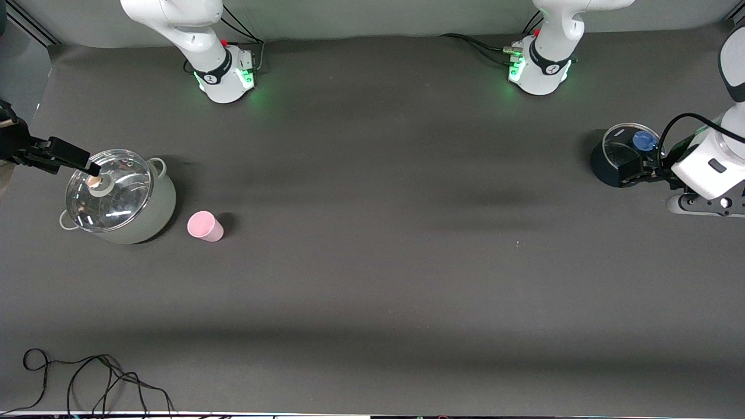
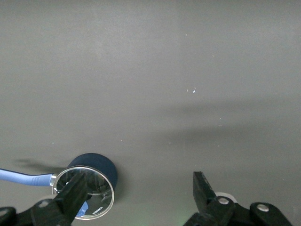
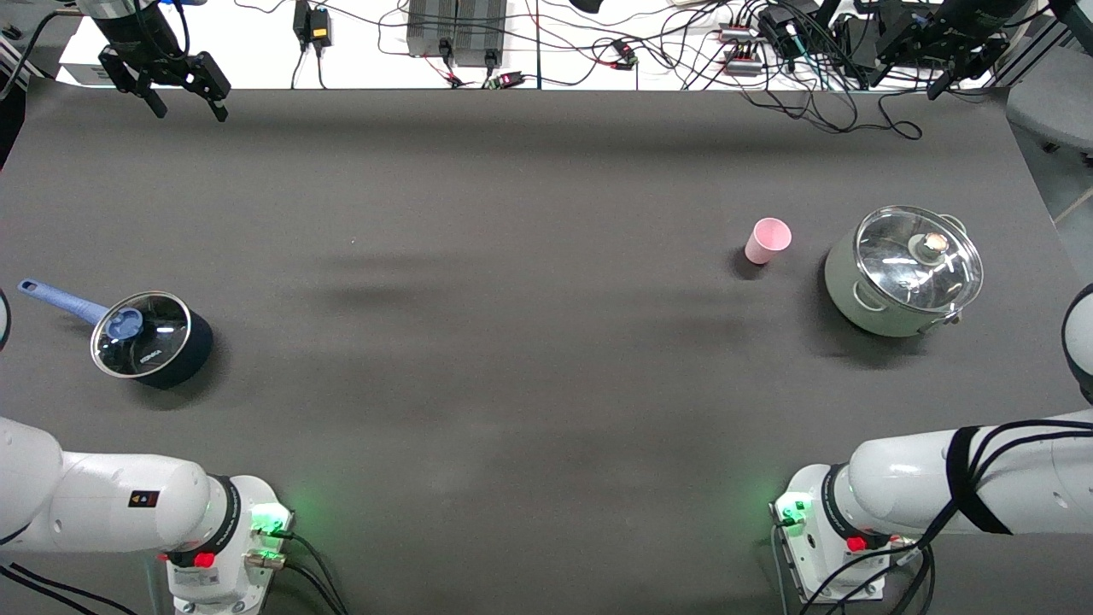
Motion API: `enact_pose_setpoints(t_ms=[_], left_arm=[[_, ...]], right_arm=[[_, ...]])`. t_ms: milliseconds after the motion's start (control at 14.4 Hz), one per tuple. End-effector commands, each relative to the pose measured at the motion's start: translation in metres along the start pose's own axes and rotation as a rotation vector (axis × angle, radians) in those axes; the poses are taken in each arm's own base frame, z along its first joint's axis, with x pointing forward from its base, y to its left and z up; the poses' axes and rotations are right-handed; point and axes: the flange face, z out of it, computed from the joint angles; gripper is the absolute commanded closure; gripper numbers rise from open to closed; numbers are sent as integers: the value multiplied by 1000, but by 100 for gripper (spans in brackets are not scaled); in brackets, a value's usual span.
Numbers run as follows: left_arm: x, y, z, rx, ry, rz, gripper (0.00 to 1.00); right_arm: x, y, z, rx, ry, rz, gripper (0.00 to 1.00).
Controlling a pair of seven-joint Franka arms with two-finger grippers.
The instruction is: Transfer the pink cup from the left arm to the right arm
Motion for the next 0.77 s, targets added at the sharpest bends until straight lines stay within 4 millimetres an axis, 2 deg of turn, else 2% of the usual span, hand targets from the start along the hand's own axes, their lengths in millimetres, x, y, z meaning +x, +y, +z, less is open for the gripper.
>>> enact_pose_setpoints(t_ms=[0, 696], left_arm=[[3, 1, -5, 1, 13, 6, 0], [5, 0, 0, 0, 2, -2, 0]], right_arm=[[-6, 2, -2, 24, -5, -18, 0], [-6, 2, -5, 17, 1, -17, 0]])
